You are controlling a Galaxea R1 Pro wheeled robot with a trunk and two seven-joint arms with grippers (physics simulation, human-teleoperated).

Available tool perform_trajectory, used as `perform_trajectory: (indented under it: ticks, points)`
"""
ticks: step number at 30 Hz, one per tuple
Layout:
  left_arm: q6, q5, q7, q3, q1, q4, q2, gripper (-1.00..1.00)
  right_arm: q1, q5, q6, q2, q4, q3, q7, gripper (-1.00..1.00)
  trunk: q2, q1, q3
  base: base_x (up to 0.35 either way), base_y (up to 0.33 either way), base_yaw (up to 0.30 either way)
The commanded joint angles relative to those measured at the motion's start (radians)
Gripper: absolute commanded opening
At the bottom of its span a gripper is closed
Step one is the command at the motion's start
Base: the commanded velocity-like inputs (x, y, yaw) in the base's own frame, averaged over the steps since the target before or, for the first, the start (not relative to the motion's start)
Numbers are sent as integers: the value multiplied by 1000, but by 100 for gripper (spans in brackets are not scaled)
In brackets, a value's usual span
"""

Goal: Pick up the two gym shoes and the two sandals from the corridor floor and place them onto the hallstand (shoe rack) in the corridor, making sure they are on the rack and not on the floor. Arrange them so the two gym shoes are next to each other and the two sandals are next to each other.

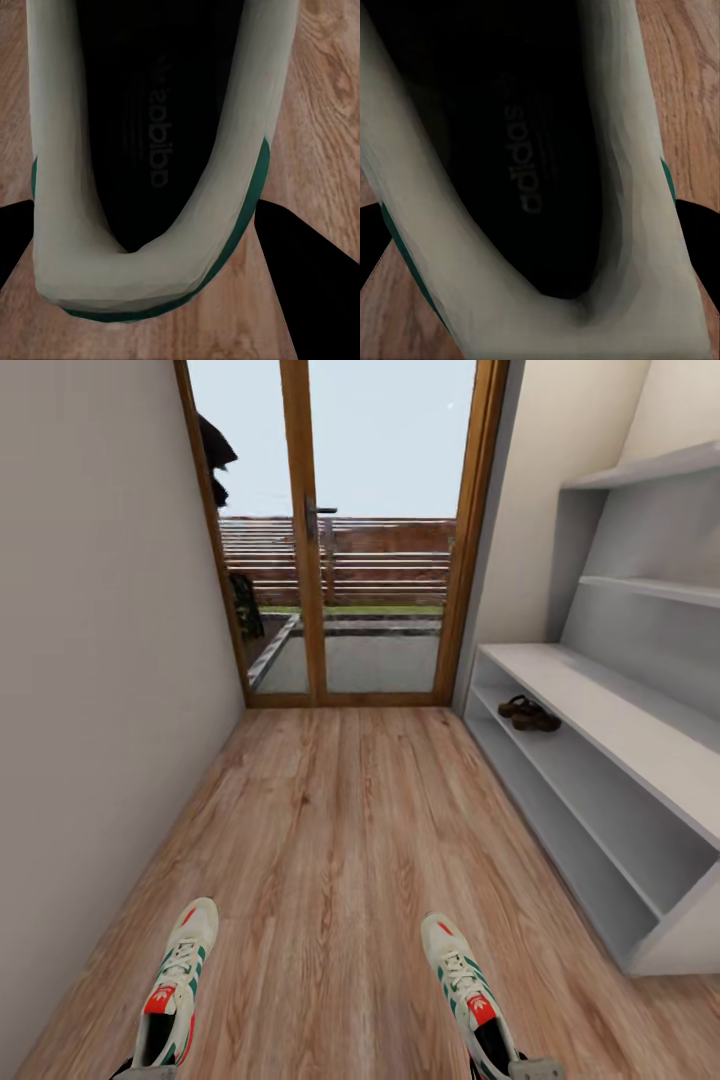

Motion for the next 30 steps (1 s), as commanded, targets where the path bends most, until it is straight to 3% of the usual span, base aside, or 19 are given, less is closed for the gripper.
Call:
perform_trajectory:
  ticks: [1,30]
  points:
    - [-3,-7,-5,9,-1,0,0,-100,-1,9,-4,1,0,-8,2,-100,0,0,-1,337,0,0]
    - [-3,-7,-5,9,-1,0,0,-100,-1,9,-4,0,-2,-9,2,-100,0,0,-1,337,36,0]
